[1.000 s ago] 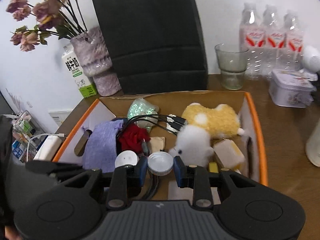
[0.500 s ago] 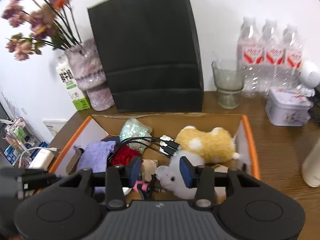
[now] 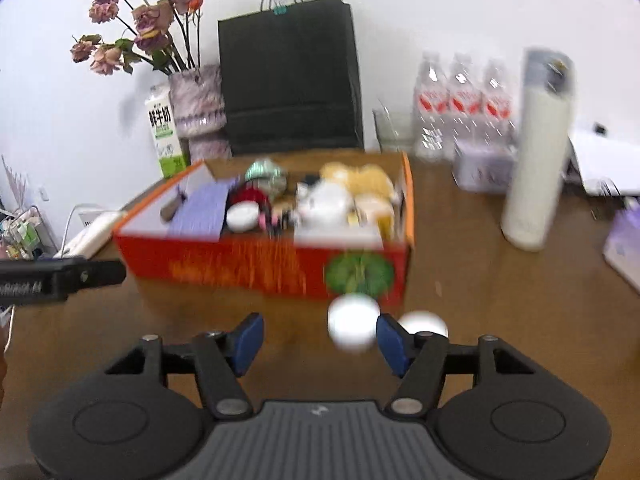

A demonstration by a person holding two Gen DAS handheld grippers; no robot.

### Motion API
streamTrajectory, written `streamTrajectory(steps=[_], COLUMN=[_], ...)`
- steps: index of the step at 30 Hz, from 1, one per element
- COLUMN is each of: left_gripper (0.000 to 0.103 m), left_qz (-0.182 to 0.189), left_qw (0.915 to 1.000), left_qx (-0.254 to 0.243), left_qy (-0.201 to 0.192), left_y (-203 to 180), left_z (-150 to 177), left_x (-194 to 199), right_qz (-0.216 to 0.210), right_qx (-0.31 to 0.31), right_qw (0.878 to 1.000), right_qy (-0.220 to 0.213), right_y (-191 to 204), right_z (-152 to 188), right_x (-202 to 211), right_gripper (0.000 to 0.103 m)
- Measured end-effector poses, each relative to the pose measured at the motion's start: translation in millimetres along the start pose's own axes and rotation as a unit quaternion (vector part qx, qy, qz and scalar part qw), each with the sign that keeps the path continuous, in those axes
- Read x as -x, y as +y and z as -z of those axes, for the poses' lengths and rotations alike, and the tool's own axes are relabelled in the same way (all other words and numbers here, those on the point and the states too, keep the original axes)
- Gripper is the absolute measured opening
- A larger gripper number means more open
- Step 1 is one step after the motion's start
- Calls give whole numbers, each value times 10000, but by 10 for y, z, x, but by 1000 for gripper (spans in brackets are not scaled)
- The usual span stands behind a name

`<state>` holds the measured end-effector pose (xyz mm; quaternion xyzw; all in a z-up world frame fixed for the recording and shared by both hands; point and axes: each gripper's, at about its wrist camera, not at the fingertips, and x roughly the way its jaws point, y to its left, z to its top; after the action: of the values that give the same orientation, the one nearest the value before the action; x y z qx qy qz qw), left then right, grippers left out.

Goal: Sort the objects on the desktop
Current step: 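Carry both white caps over the orange box and release them, then grasp a white bottle cap with the right tool while the left tool grasps the last white cap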

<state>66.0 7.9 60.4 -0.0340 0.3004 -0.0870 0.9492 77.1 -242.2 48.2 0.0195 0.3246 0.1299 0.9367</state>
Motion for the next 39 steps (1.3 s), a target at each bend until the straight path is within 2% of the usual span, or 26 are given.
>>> streamTrajectory(steps=[2, 4, 6, 10, 13, 16, 19, 21, 23, 26, 31, 33, 34, 37, 39], left_gripper=[80, 80, 82, 83, 83, 83, 84, 87, 85, 83, 79, 79, 79, 73, 51], left_qz=[42, 87, -22, 14, 88, 144, 426, 657, 688, 1012, 1020, 1060, 1078, 1136, 1144], left_qw=[10000, 9998, 9993, 9989, 9988, 9987, 9973, 9945, 9929, 9894, 9852, 9848, 9849, 9853, 9851], left_qx=[23, -190, -362, -465, -476, -482, -580, -786, -888, -910, -1230, -1218, -1196, -1105, -1085], left_qy=[4, 32, -34, 4, 75, 80, 119, 205, 379, 503, 614, 644, 634, 644, 693], left_y=[-33, -93, -129, -165, -174, -196, -287, -412, -545, -701, -1000, -1056, -1088, -1165, -1227], left_z=[250, 465, 634, 815, 833, 796, 629, 513, 401, 229, 52, 17, -2, -44, -64], left_x=[139, 257, 358, 454, 453, 409, 219, -13, -291, -647, -1082, -1191, -1243, -1366, -1444], right_qz=[-72, -154, -118, -16, -276, -340, -217, 66, 254, 236, 137, 99, 108, 114, 285], right_qx=[-6, 41, 157, 416, 606, 644, 480, 477, 609, 532, 301, 214, 184, -17, -167], right_qw=[10000, 9999, 9998, 9990, 9978, 9973, 9981, 9984, 9974, 9983, 9988, 9987, 9991, 9997, 9995], right_qy=[-27, -37, -105, -171, 7, -72, -308, -303, -296, -81, 359, 456, 375, 194, 11], right_y=[51, 126, 191, 273, 252, 149, -45, -169, -279, -485, -729, -791, -811, -916, -996], right_z=[206, 379, 522, 726, 814, 810, 669, 506, 344, 107, -115, -116, -103, -69, -64], right_x=[143, 271, 397, 554, 620, 723, 723, 579, 389, 34, -492, -618, -616, -572, -521], right_gripper=[61, 62, 65, 68, 68, 68, 69, 69, 68, 67, 55, 39, 39, 39, 38])
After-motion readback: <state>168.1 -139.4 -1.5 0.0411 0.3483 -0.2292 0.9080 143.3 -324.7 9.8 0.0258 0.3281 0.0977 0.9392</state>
